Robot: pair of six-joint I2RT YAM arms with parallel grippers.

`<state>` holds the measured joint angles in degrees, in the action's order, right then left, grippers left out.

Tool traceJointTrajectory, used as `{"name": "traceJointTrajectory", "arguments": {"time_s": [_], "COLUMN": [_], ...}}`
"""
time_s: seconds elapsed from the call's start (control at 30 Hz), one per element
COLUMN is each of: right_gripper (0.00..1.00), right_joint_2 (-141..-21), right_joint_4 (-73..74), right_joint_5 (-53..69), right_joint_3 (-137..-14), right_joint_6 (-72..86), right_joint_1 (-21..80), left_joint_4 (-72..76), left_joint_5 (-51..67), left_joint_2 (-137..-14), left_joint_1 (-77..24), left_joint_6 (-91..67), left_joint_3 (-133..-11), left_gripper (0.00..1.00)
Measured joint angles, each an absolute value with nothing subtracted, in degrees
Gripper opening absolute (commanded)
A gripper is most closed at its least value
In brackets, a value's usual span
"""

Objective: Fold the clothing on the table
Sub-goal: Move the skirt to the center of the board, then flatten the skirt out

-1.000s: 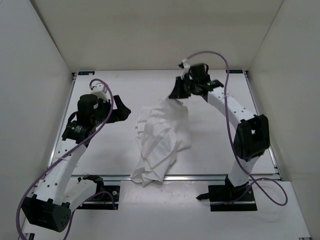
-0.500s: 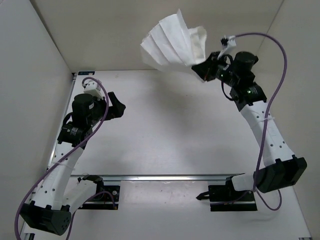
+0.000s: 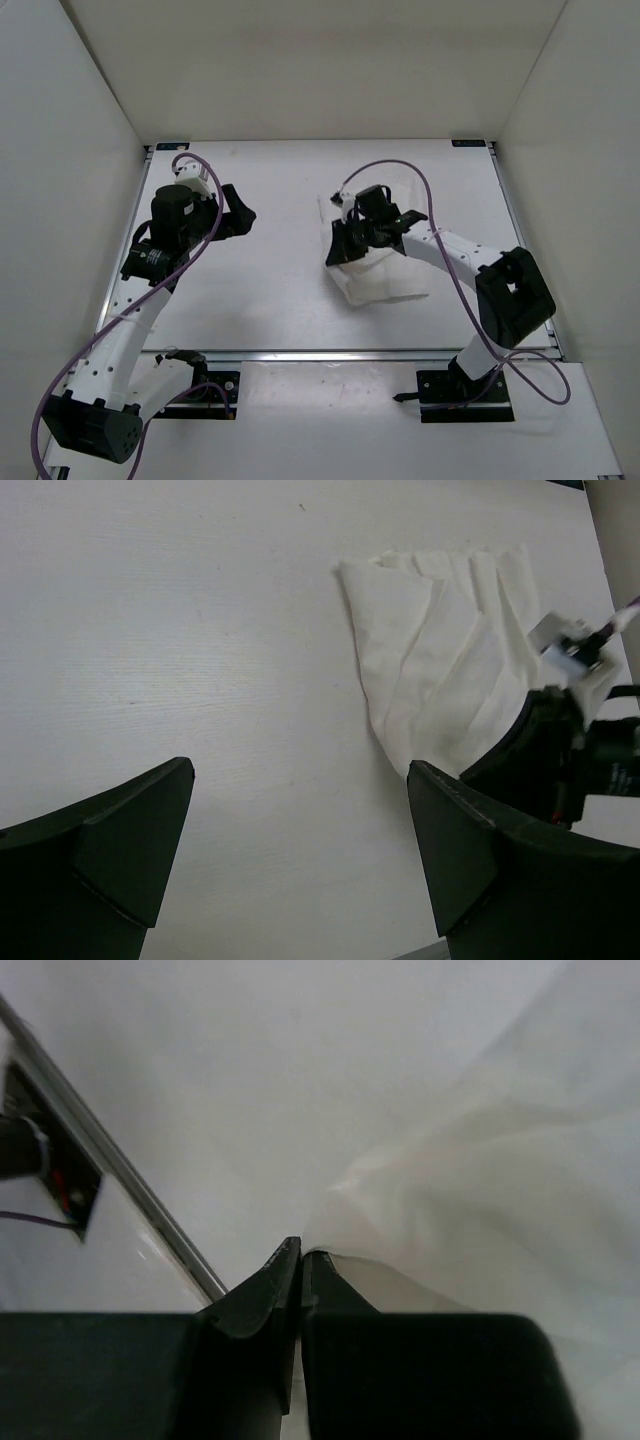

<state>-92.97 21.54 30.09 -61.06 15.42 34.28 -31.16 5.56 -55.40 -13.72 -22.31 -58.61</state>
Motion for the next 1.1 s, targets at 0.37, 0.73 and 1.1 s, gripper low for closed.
{"name": "traceJointTrajectory", "arguments": {"time_s": [0.37, 0.73, 1.1], "right_gripper": [0.84, 0.96, 0.90], "right_joint_2": [-102.6, -80.6, -67.5], "right_joint_4": [9.5, 11.1, 15.2], "right_joint_5": [37.8, 28.9, 25.3], "right_joint_3": [-79.7, -63.9, -44.6], "right_joint_6": [17.9, 19.1, 21.0], "right_joint_1": [34.2, 19.9, 12.1], "left_joint_4": [-29.8, -29.3, -28.1], "left_joint_5": [6.9, 11.7, 8.7], "left_joint_2": [-55.5, -63.9, -71.3], "left_joint_1": [-13.6, -15.4, -13.5], "left_joint_6": [-23.0, -20.8, -21.8], "left_joint_3": [-57.7, -55.0, -47.8], "left_gripper": [0.99, 0.98, 0.91]}}
